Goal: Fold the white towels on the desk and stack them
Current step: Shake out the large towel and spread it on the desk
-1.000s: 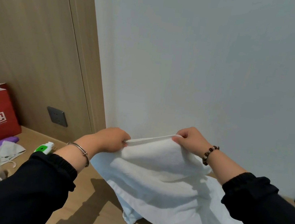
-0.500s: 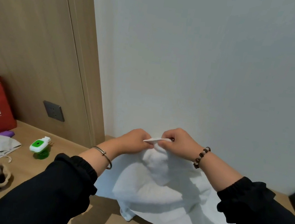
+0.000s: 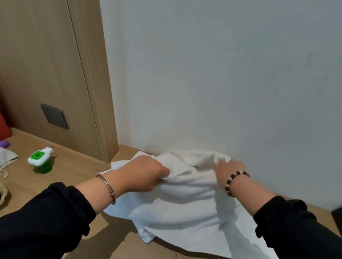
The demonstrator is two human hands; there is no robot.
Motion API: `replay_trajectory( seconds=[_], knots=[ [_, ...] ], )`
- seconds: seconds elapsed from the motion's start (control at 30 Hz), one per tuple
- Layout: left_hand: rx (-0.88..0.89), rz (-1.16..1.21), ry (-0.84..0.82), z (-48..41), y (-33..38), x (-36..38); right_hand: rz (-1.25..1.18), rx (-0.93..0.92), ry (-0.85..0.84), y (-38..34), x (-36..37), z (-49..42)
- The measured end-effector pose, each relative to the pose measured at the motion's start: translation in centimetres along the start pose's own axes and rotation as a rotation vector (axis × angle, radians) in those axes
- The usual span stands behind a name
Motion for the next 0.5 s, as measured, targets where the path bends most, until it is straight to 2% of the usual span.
replay_trajectory(
  seconds=[0.13, 0.2, 0.27, 0.33, 0.37, 0.4, 0.43, 0.5],
  knots=[
    [-0.078, 0.039, 0.060, 0.6, -1.6, 0.0, -0.343, 0.264, 0.183, 2.2, -1.5, -1.1],
    [-0.123, 0.002, 0.048, 1.0, -2.5, 0.1, -0.480, 0.368, 0.144, 3.3, -1.8, -1.4],
    [-0.143, -0.055, 0.003, 1.5, -3.2, 0.5, -0.478, 0.330, -0.061, 4.3, -1.7, -1.1],
    [-0.139, -0.091, -0.072, 2.1, -3.1, 1.3, -0.327, 0.193, -0.380, 4.1, -1.3, -0.3],
    [-0.135, -0.085, -0.098, 2.3, -3.0, 1.7, -0.241, 0.139, -0.491, 3.6, -1.2, 0.2],
    [-0.124, -0.075, -0.090, 2.4, -2.8, 1.9, -0.224, 0.115, -0.529, 2.8, -1.0, 0.2],
    [-0.096, -0.060, -0.037, 2.4, -2.5, 1.9, -0.225, 0.094, -0.486, 1.7, -1.0, -0.1],
    [-0.010, -0.049, 0.092, 2.6, -2.1, 1.5, -0.283, 0.095, -0.171, -0.7, -1.6, -1.2]
  ],
)
Point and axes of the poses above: each hand's wrist, its own z-axis away from the middle knuckle, its own x-axis out of the palm, y = z × x, the point moved 3 cm from there along -z, towards the middle knuckle, and after that the axes turned 7 degrees about x, right-handed, at the moved point
